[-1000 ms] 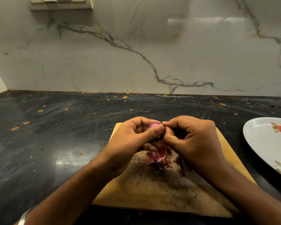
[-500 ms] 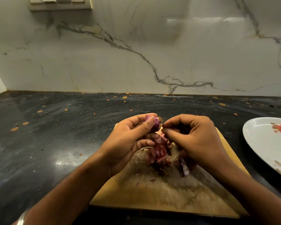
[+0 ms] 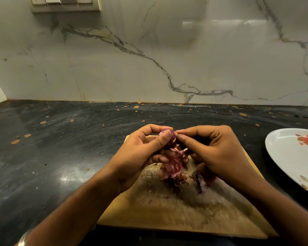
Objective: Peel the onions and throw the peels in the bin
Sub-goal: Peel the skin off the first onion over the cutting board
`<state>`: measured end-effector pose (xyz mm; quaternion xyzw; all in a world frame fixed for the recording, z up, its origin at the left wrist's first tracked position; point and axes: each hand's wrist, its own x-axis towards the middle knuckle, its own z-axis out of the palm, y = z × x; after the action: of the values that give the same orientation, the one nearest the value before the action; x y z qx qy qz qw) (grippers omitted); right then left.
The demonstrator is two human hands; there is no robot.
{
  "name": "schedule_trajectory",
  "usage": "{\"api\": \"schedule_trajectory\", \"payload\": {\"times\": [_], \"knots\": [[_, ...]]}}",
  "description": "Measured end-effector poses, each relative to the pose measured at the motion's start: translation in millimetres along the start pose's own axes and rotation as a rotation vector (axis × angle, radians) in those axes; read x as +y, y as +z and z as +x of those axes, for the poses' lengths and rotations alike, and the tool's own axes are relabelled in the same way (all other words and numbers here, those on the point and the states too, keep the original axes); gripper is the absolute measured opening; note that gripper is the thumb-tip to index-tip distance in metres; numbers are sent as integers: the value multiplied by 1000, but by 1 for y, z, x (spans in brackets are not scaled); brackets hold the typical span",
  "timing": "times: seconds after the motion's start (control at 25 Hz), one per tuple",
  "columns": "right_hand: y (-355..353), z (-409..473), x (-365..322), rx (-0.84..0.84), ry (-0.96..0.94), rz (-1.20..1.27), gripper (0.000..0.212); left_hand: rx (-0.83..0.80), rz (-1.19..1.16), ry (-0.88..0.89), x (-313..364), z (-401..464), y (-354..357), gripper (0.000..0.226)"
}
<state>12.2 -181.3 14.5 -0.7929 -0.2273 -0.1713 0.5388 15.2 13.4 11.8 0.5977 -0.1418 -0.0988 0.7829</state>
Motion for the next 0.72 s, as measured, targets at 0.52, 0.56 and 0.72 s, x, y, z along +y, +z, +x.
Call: {"api": "schedule_trajectory", "payload": {"times": [0.52,0.56,0.72], "knots": [[7,-3,-1,152,-47,-150,12,-34,12,-7,-4,0,3,39],[7,-2,-2,147,31,-47,13,-46,-11,-10,-3,0,3,38],[1,5,3,42,272,199,19,-76,-65,2,-1,2,0,40]]}}
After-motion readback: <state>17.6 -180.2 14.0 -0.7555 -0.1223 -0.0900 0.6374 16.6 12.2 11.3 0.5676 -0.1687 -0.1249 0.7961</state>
